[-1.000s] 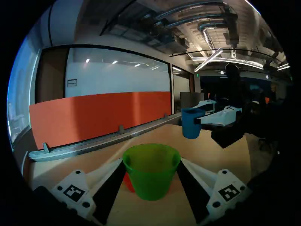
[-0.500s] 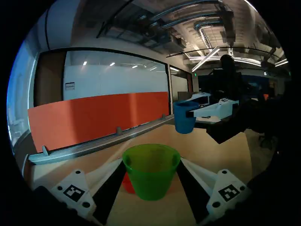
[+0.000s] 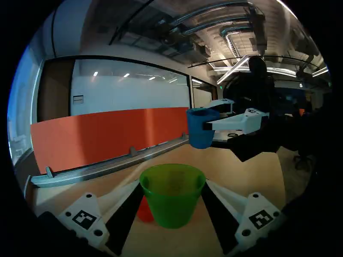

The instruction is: Pour water

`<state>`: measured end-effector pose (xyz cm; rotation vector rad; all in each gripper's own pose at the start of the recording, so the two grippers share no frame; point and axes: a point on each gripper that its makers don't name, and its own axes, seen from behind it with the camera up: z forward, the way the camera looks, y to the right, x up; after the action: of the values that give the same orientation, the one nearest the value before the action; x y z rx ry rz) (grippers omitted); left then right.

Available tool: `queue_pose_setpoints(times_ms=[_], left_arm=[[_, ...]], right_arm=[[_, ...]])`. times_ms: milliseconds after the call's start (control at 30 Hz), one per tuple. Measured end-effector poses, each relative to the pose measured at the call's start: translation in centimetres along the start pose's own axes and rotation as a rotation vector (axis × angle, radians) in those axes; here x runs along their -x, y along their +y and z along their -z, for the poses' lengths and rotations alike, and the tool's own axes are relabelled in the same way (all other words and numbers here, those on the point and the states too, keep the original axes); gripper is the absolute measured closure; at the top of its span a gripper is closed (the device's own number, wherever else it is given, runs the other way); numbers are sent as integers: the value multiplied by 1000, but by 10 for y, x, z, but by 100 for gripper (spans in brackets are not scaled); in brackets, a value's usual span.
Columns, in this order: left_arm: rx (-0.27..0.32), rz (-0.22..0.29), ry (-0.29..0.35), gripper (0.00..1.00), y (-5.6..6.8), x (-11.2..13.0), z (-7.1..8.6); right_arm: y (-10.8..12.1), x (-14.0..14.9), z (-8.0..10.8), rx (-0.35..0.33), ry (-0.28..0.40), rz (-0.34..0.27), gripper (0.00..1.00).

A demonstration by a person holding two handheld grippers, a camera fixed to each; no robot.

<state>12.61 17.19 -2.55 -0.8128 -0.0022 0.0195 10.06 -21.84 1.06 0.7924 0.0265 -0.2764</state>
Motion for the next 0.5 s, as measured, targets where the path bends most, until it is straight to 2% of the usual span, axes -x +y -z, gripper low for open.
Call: queue_pose_setpoints(times_ms=[500], left_arm=[[8, 14, 9, 13, 5, 3, -5]], right_arm=[[-5, -26, -18, -20, -3, 150, 9]])
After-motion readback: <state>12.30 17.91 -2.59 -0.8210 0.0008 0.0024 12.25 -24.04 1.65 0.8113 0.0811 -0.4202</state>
